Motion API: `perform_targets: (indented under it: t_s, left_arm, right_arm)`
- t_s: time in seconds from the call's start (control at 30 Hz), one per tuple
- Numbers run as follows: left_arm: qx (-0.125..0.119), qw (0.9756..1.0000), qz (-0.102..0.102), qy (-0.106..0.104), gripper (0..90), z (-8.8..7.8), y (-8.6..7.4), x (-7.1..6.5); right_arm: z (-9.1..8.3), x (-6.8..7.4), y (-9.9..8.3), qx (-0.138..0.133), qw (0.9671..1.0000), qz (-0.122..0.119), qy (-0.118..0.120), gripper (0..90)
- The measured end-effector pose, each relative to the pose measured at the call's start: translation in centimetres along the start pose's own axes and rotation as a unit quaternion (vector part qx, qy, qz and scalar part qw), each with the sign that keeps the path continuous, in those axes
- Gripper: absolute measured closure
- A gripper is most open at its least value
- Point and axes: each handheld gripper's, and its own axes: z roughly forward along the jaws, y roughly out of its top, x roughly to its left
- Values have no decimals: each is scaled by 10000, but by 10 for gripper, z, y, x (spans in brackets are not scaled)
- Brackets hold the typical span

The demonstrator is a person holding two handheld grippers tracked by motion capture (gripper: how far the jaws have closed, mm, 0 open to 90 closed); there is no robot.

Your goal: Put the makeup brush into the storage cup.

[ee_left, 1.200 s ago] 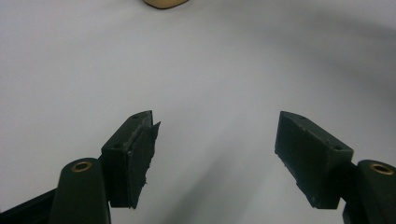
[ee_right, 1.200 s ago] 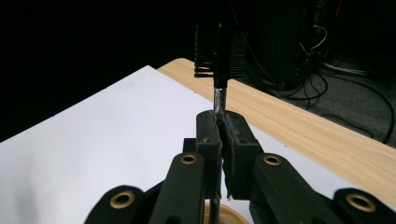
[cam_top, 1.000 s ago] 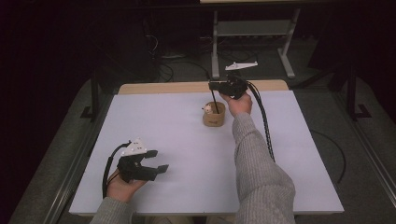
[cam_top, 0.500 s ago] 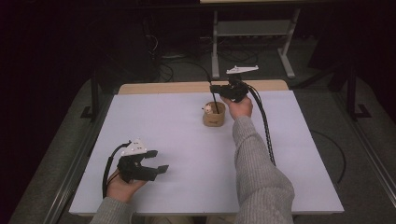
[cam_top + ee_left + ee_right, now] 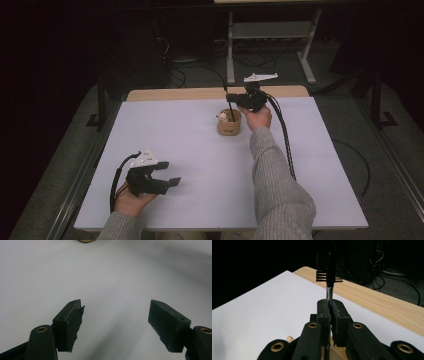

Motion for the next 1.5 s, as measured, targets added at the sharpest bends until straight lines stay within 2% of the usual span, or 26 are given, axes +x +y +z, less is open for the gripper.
perform_targets:
  t_s: [0.77,0.87,0.97,1.13,1.5]
  left_arm:
    - [-2,10000,-21,-9,262,0,0,0]
    - [12,10000,-7,-11,263,0,0,1]
    - [10,10000,-21,-8,262,0,0,1]
    - [7,10000,-21,-15,262,0,0,1]
    - [28,10000,-6,-24,260,0,-1,2]
  right_arm:
    - [0,-3,-11,39,10000,10,-37,847]
    - [0,-3,-12,37,10000,73,-43,845]
    - [0,-3,-12,52,10000,54,-47,835]
    - [-3,-3,-14,74,9999,90,-79,755]
    - [-20,-5,-17,94,9999,21,-103,711]
